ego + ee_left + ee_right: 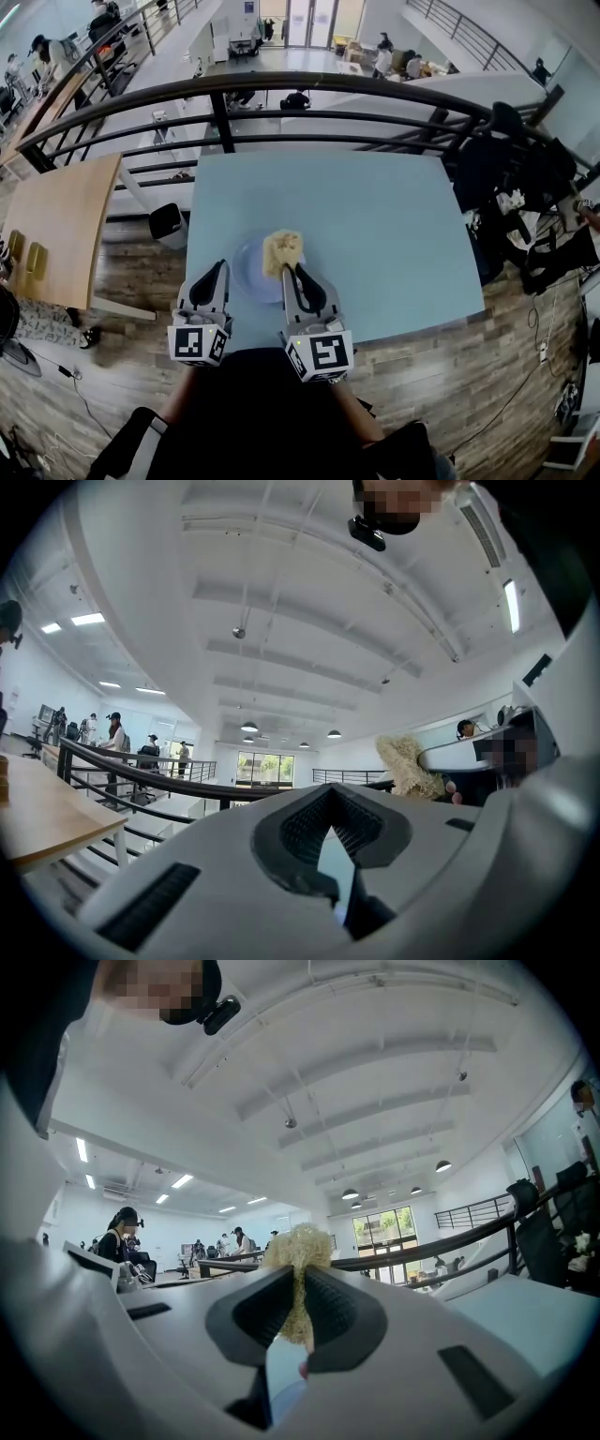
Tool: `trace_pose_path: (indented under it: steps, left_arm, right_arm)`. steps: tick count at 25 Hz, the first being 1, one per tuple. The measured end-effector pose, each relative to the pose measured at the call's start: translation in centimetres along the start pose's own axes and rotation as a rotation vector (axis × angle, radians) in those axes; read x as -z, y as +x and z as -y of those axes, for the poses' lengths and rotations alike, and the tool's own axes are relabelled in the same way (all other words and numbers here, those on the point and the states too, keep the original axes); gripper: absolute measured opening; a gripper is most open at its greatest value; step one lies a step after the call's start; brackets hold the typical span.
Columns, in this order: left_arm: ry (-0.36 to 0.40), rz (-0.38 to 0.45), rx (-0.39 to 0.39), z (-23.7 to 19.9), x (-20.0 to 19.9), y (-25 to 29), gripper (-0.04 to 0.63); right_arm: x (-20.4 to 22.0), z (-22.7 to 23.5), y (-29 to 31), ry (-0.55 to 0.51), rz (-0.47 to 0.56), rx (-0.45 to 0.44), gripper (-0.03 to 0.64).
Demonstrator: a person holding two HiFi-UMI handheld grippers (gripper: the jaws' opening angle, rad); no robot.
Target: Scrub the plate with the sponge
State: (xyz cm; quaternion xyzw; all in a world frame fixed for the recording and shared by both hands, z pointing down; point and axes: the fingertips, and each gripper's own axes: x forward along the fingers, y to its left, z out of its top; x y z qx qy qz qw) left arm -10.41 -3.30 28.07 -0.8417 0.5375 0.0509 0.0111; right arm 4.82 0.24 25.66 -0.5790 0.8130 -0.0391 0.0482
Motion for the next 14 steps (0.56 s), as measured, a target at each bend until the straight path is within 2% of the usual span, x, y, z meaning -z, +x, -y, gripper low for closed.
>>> trace_pose_path:
  steps: [14]
  left_arm:
    - [-0.018,-0.007,0.009,-0.2,1.1,-0.2,0.002]
  right_arm:
    - [0.8,0.2,-0.4,0.011,-0.01,0.035,0.037]
